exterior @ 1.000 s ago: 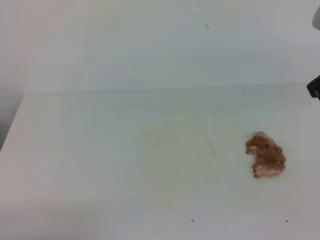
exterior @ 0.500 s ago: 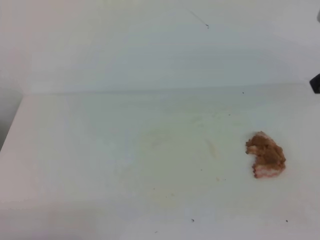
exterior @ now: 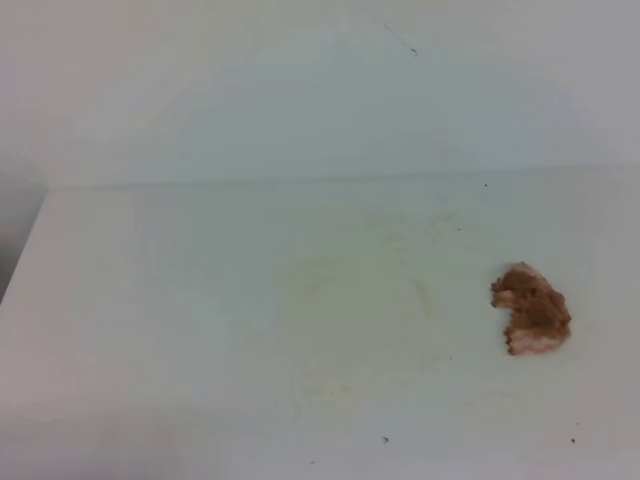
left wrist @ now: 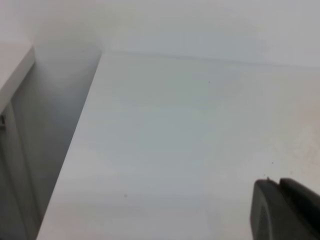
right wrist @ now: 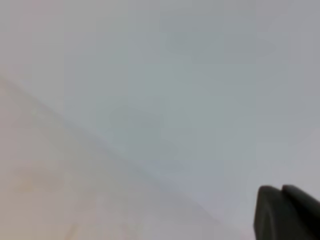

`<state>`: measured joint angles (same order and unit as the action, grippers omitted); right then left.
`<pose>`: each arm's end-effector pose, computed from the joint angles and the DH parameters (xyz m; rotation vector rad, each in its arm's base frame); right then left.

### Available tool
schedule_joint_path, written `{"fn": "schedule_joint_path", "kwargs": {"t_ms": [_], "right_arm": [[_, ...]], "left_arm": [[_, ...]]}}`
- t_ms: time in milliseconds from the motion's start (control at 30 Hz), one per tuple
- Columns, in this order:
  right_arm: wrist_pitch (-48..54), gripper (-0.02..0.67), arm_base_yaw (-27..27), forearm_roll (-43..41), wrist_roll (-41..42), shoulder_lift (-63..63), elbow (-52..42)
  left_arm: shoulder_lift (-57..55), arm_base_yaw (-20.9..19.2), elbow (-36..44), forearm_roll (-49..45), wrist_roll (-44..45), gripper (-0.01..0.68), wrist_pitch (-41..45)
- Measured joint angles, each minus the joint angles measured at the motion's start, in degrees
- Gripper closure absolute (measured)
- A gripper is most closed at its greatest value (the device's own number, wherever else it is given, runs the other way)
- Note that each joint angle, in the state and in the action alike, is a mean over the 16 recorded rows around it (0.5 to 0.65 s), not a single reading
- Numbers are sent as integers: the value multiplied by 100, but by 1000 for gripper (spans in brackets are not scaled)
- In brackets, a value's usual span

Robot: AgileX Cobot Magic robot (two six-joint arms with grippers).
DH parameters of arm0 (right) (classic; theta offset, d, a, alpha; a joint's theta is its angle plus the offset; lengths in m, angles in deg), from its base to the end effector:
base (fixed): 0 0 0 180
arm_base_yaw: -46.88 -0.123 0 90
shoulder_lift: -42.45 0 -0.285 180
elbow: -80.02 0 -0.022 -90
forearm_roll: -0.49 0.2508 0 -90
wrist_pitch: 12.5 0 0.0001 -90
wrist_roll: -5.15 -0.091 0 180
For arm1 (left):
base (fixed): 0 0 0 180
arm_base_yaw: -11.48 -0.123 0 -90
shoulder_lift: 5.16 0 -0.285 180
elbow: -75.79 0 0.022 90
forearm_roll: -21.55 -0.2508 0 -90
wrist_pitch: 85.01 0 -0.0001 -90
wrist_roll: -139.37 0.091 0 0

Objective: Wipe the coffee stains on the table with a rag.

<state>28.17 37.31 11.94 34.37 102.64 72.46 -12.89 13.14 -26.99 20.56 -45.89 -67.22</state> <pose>0.1637 0.0395 0.4579 -0.5727 1.7903 -0.0087 0.0542 -0.0011 0.1852 -0.0454 1.7931 -0.0700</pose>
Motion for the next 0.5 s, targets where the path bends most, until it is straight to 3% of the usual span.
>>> {"fn": "schedule_joint_path", "kwargs": {"t_ms": [167,500], "right_arm": [[-853,649,24,-192,123,-1220,-1058],[-1910,650,386,-46,-40,-3548,-4072]], "left_arm": [[0,0,0,0,0,675,-6],[0,0,0,0,-1,675,-11]]}}
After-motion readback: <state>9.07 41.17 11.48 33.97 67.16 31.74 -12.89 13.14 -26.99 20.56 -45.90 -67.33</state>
